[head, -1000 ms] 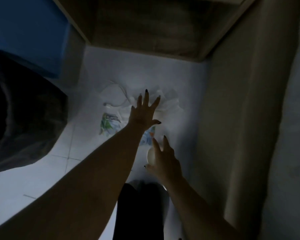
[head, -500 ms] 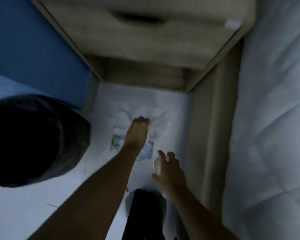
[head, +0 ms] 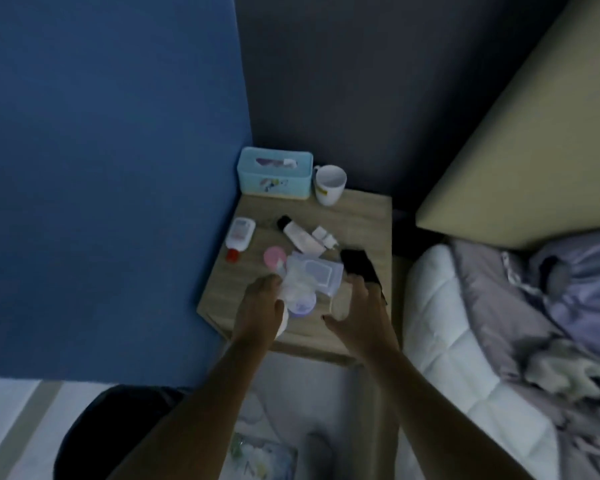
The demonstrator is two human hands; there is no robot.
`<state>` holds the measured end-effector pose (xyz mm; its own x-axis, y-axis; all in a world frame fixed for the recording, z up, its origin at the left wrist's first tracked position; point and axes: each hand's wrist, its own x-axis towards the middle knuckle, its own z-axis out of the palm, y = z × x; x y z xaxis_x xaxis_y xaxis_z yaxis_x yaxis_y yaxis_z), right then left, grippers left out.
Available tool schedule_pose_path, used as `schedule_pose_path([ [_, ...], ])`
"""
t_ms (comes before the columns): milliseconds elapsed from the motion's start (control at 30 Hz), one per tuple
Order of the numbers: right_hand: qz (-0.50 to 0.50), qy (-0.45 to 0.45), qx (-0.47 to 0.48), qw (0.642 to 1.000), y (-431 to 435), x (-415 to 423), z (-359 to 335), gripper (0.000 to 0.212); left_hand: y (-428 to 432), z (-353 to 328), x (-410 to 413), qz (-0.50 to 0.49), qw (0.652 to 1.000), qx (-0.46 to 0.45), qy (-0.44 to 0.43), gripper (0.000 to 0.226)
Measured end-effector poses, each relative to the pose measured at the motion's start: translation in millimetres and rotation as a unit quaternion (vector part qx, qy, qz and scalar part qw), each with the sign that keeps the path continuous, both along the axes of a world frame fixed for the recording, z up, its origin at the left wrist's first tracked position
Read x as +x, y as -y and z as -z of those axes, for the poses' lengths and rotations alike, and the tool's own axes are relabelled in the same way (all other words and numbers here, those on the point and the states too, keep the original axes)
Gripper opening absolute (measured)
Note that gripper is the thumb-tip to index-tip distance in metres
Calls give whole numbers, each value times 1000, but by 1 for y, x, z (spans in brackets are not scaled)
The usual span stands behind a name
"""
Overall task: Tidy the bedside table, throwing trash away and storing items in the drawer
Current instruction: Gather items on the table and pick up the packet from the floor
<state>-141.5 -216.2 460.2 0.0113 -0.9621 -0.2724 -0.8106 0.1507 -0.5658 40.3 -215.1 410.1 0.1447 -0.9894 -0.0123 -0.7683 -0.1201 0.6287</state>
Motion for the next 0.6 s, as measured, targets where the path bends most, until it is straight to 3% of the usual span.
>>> schedule_pose_path([
  [133, -11, -6, -34, 999, 89, 2, -3, 78, 88, -17, -1, 1, 1000, -25, 5, 34],
  [367, -66, -51, -78, 993, 178, 20, 76, 78, 195, 33, -1, -20, 999, -20, 47, 30],
  [600, -125, -18, -144, 982, 200, 31, 132, 85, 206, 91, 11, -25, 997, -33, 69, 58],
])
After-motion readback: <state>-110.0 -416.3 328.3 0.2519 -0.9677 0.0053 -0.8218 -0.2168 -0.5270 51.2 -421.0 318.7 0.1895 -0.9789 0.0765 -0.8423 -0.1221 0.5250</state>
